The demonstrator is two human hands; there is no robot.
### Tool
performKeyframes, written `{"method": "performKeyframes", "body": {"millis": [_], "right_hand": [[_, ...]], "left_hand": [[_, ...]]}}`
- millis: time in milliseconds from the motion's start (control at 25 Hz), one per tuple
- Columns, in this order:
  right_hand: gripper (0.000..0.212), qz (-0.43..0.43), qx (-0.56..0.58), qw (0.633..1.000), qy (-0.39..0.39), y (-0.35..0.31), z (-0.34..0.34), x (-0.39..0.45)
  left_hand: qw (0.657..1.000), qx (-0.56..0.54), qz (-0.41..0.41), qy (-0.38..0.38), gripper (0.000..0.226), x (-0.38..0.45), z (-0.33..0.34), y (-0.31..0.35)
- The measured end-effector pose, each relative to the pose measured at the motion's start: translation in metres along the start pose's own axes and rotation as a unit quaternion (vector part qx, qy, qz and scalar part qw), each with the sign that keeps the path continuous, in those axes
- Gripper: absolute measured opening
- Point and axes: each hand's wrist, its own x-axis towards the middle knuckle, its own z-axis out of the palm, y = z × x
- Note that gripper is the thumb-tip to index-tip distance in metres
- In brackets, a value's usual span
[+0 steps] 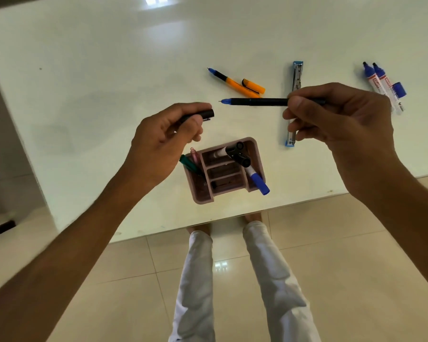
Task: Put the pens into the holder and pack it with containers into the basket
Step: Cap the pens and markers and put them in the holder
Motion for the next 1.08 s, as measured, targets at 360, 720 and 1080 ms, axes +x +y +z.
{"method": "performKeyframes", "body": {"millis": [360,720,1080], "right_hand": [[0.013,-0.015,0.011,0.999,-0.042,-0.013,0.022,-0.020],[0.018,-0.006,0.015,0.999,-0.036,-0.012,0.032,-0.031],[0.016,-0.024,-0.041,0.993,-0.107,-0.011,0.044,-0.040]], "left_hand": [[0.982,-0.184,-0.029,0.011,0.023,-0.040,-0.007,0.006],[0.970,-0.233,-0.052,0.053,0.022,-0.040,-0.019,0.007],[0.978,-0.199,-0.054,-0.021,0.021,-0.040,-0.011,0.016]]}}
